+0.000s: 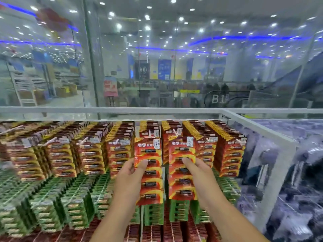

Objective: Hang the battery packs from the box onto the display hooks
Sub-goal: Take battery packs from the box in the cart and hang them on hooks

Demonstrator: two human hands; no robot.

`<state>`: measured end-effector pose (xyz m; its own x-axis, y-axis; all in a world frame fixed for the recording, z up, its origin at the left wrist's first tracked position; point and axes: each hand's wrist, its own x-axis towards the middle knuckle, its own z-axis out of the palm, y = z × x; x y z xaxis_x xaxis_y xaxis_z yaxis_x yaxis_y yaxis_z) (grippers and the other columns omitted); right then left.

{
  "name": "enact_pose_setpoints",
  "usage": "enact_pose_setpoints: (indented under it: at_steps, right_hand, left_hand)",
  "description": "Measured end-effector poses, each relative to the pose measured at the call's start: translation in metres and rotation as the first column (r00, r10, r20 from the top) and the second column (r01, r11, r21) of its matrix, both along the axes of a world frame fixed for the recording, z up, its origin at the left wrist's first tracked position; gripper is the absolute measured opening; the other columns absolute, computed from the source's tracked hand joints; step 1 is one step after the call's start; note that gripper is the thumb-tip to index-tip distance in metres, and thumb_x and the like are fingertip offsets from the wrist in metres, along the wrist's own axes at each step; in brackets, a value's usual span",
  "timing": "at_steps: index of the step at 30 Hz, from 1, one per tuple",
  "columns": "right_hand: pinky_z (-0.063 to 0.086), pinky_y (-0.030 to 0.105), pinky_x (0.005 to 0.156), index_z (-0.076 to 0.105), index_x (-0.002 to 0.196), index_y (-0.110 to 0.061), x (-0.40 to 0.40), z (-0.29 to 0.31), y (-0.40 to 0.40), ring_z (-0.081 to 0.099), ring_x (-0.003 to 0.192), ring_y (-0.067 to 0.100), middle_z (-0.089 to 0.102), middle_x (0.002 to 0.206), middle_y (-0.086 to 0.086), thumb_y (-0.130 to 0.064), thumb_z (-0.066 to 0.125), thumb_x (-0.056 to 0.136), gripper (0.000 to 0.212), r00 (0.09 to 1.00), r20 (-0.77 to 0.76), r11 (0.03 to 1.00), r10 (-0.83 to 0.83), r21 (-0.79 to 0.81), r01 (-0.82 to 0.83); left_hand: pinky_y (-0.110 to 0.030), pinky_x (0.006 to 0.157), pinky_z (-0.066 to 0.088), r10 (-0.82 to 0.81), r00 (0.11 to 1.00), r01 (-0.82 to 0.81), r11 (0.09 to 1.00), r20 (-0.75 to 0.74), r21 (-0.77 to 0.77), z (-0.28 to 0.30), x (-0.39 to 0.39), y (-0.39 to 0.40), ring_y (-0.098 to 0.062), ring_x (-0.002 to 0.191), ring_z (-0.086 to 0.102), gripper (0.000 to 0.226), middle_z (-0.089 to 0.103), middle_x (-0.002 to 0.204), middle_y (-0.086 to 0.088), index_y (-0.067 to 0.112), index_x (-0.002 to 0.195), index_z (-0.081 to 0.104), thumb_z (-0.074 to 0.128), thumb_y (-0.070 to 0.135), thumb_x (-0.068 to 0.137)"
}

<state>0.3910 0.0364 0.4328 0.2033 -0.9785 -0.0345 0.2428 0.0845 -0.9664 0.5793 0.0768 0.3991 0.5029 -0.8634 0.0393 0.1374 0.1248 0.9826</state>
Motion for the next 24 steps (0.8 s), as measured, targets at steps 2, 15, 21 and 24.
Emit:
enact_pose_setpoints:
  at_steps: [2, 15, 21, 24]
  right_hand:
    - [0.043, 0.009, 0.038, 0.056, 0.084, -0.032, 0.005, 0.005, 0.001, 0.059, 0.045, -0.013, 0.057, 0.053, -0.032, -0.027, 0.057, 0.108, 0.024, 0.999, -0.043, 1.000, -0.018, 0.013, 0.019]
    - [0.048, 0.018, 0.064, 0.052, 0.087, -0.031, 0.035, -0.013, -0.052, 0.054, 0.068, 0.002, 0.050, 0.079, -0.021, -0.035, 0.063, 0.104, 0.021, 0.994, -0.065, 0.992, -0.088, 0.083, 0.094]
    - [0.054, 0.020, 0.056, 0.067, 0.098, -0.029, 0.064, -0.034, -0.093, 0.071, 0.067, -0.002, 0.076, 0.093, -0.005, -0.035, 0.067, 0.102, 0.007, 0.981, -0.073, 0.979, -0.178, 0.086, 0.184]
    - [0.058, 0.043, 0.095, 0.071, 0.115, -0.028, 0.075, -0.039, -0.110, 0.072, 0.104, 0.015, 0.077, 0.113, -0.006, -0.051, 0.073, 0.094, 0.032, 0.967, -0.101, 0.968, -0.236, 0.061, 0.243]
  left_hand:
    - [-0.053, 0.078, 0.065, -0.018, 1.000, 0.017, 1.000, 0.016, 0.011, -0.003, 0.002, -0.008, -0.022, 0.086, 0.080, 0.012, 0.081, 0.096, 0.008, 0.039, 0.108, 0.066, 0.066, 0.046, 0.099]
    - [-0.051, 0.086, 0.063, 0.034, 0.999, -0.036, 0.998, 0.034, 0.046, -0.032, 0.019, -0.074, -0.021, 0.107, 0.075, 0.097, 0.075, 0.120, 0.012, 0.045, 0.131, 0.061, 0.065, 0.099, 0.050]
    - [-0.051, 0.084, 0.063, 0.097, 0.995, -0.096, 0.994, -0.008, 0.054, -0.027, 0.022, -0.107, -0.018, 0.096, 0.077, 0.030, 0.079, 0.104, 0.010, 0.037, 0.116, 0.068, 0.068, 0.058, 0.094]
    - [-0.048, 0.080, 0.064, 0.150, 0.989, -0.150, 0.986, 0.005, 0.067, -0.029, 0.020, -0.124, -0.016, 0.090, 0.076, 0.022, 0.078, 0.100, 0.010, 0.038, 0.116, 0.065, 0.064, 0.052, 0.099]
